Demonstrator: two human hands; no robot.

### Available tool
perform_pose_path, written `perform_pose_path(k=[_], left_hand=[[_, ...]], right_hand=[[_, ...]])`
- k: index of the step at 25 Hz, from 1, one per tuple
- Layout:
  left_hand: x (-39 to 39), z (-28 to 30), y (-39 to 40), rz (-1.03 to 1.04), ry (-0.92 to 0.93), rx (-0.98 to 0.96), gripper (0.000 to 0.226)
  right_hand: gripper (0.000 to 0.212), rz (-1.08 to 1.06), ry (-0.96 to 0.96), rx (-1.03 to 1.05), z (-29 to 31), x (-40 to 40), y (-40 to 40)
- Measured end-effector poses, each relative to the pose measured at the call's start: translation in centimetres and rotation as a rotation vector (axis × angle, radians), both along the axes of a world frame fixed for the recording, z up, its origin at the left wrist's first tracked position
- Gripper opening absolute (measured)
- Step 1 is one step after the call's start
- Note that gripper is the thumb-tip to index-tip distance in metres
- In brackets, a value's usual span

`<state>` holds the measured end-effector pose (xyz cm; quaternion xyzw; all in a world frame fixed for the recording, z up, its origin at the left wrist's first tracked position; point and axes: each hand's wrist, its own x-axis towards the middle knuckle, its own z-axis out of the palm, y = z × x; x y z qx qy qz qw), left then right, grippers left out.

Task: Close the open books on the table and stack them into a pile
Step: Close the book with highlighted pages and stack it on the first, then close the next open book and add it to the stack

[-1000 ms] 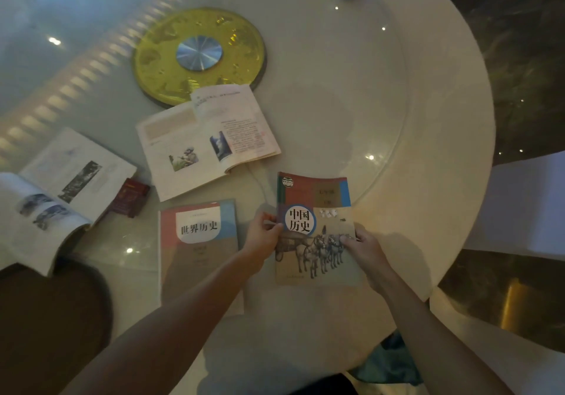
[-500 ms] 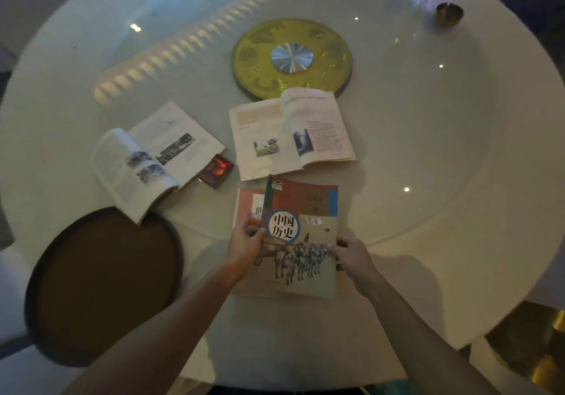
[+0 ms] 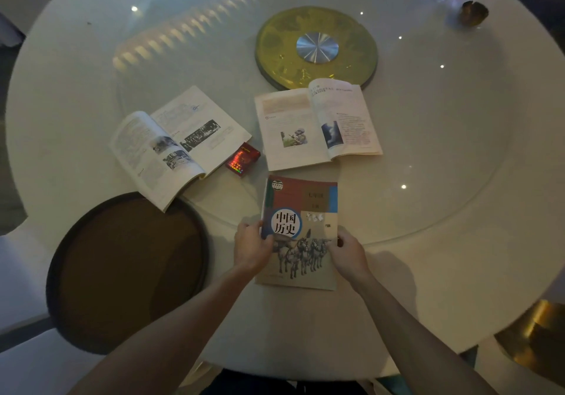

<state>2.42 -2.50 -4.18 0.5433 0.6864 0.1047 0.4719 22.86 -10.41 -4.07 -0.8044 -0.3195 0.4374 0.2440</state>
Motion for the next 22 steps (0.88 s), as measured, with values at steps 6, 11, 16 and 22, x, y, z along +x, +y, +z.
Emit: perform_pose_path(k=[6,11,16,22], left_hand=[[-1.5,-3.1,-0.3,-0.14,-0.022,-0.058,0.035],[-0.9,1.6,0.1,-0.115,-0.114,-0.143,0.032],[-2.2,4.4,2.4,0.037,-0.061,-0.048,0.034],[-7.0,6.9,7.4,0.275,-0.07,0.056,0.04]], right_hand=[[0.01,0.06,-0.089,-0.009,-0.4,-0.6,-0.2],[0.006,0.158,-0.182,-0.091,-1.1,0.4,1.0],[0.048,0.238,-0.336,-0.02,2.2,-0.3,5.3],[0.046,0.44,-0.256,0.102,6.4,-3.7,13.6]])
